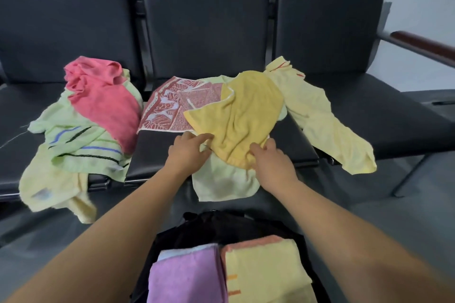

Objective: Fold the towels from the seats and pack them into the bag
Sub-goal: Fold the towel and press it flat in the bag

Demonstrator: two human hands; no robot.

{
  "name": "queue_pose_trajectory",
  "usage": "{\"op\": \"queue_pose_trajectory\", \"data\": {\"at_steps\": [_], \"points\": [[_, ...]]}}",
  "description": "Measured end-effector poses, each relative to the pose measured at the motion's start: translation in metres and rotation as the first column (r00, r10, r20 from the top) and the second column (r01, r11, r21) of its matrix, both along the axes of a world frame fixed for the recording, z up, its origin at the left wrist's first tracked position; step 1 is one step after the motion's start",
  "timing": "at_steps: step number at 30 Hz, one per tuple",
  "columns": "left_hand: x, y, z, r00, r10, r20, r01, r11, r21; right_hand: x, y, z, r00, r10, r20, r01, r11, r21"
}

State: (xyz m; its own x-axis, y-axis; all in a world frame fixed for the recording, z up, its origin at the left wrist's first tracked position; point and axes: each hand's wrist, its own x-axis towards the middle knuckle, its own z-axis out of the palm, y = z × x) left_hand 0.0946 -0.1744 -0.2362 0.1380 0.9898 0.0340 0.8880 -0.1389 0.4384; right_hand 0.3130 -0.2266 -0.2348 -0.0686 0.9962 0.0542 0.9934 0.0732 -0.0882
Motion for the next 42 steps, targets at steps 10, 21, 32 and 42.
{"op": "queue_pose_trajectory", "data": {"at_steps": [10, 21, 32, 42], "points": [[0.012, 0.011, -0.001, 0.972, 0.063, 0.225, -0.112, 0.971, 0.211, -0.002, -0.003, 0.052, 0.865, 0.062, -0.497, 0.022, 0.987, 0.161], [0.027, -0.017, 0.031, 0.921, -0.237, 0.311, 0.171, 0.959, 0.224, -0.004, -0.042, 0.125, 0.584, 0.182, -0.791, 0.138, 0.938, 0.318], [-0.012, -0.038, 0.058, 0.980, -0.040, 0.196, -0.005, 0.974, 0.225, 0.048, -0.058, 0.118, 0.753, -0.013, -0.658, 0.214, 0.951, 0.225], [-0.027, -0.084, 0.088, 0.993, 0.086, 0.084, -0.107, 0.952, 0.288, 0.059, -0.076, 0.132, 0.515, 0.034, -0.857, 0.273, 0.941, 0.202]]}}
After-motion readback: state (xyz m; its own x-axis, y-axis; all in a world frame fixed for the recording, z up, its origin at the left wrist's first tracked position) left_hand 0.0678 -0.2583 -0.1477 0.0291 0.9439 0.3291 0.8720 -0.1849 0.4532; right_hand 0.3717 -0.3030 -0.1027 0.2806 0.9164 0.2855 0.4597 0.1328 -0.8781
